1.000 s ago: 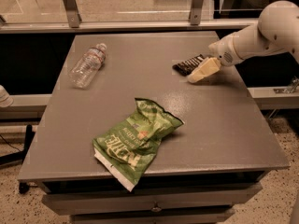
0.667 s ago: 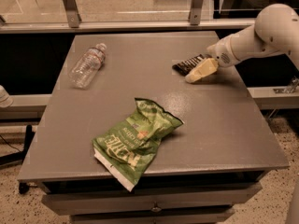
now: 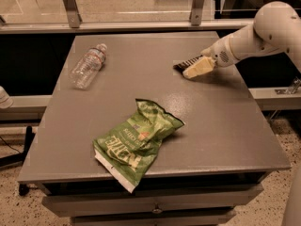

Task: Move rxbar chocolate near green jalapeno chip bag

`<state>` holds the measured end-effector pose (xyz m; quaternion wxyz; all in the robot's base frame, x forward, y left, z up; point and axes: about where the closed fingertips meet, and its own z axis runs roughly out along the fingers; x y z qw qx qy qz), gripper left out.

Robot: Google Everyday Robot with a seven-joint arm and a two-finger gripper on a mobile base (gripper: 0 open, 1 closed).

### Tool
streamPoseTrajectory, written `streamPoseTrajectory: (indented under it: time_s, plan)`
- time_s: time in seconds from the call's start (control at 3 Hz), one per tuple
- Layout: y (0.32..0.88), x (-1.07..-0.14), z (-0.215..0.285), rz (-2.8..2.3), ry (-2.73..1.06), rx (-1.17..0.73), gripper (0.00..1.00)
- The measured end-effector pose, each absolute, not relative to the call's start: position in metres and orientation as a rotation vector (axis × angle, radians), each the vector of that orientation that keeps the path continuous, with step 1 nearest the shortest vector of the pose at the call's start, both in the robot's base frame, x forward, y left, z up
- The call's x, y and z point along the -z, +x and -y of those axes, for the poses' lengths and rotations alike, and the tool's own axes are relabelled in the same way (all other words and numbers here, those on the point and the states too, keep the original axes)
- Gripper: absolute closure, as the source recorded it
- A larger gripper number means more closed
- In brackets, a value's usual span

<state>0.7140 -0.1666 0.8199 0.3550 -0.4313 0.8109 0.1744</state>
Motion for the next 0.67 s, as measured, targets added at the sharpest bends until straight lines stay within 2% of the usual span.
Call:
streamPoseTrajectory:
  time_s: [0.67]
  plan:
    - [0.7138, -0.8316, 0.1666, -2.095, -1.114, -0.451, 0.99]
